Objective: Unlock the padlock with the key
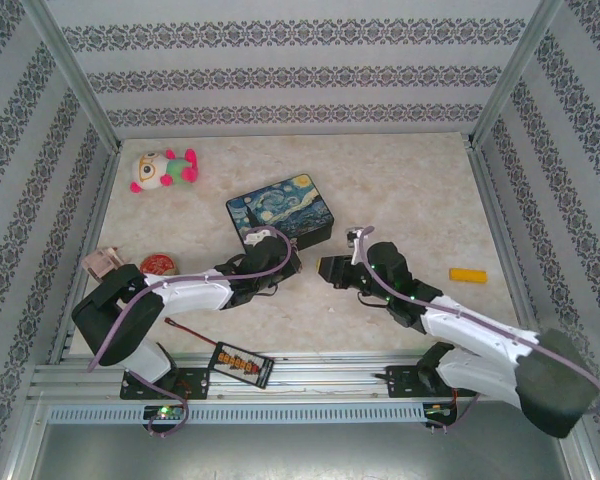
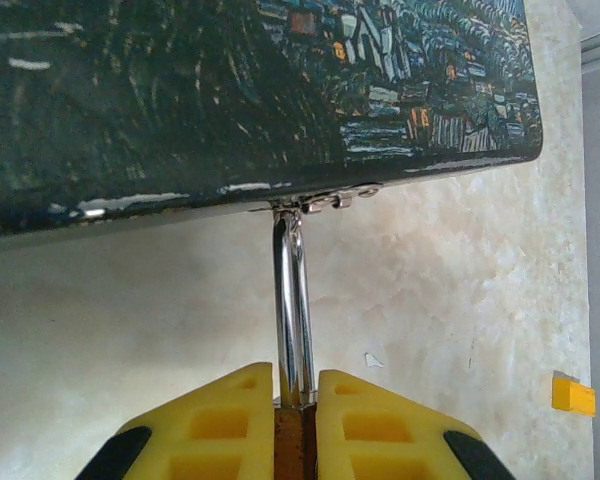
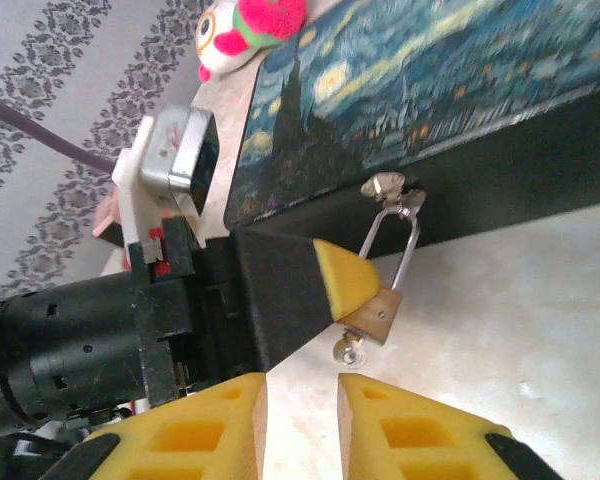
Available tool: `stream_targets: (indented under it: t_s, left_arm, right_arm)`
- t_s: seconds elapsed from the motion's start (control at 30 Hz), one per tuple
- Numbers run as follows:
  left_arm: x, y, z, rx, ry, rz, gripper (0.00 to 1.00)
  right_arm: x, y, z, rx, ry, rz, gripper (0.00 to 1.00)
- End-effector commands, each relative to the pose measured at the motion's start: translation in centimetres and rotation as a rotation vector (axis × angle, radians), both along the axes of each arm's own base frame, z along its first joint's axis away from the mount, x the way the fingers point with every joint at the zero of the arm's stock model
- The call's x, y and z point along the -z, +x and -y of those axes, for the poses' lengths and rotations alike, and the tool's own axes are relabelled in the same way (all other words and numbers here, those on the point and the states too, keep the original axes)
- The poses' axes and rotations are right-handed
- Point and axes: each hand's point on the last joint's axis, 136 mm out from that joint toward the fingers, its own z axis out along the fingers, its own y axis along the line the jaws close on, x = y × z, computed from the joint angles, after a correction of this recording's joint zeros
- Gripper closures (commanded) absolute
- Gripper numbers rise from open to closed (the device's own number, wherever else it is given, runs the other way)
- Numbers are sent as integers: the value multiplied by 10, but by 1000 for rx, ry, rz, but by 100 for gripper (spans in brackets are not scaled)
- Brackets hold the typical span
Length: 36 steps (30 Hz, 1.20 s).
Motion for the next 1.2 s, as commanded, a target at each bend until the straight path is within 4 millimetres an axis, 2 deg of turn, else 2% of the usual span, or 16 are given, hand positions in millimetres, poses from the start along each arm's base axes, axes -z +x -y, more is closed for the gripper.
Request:
stream_targets:
  t_s: [0.0,0.1,0.3,0.6,0.87,1.17]
  left_arm:
    - [-23,4,7,-32,-62,14,100]
    - [-19,4,9,-45,-89,-10,100]
    - [-8,4,14,-57,-144,-60,100]
    - [7,7,20,-61,-242,-123,100]
    - [12,7,21,-61,-287,-150,100]
    - [13,6,20,-63,-294,-158,100]
  right_arm:
    - [38,-10,31,31,-263,-27,73]
    - [36,-14,26,9,-302,3,73]
    - [39,-18,3,-57,-433,72,73]
    - [52,-8,-25,-134,-554,136,73]
    - [56,3,-30,-165,-665,221,70]
    - [73,13,-34,-194,-772,228,71]
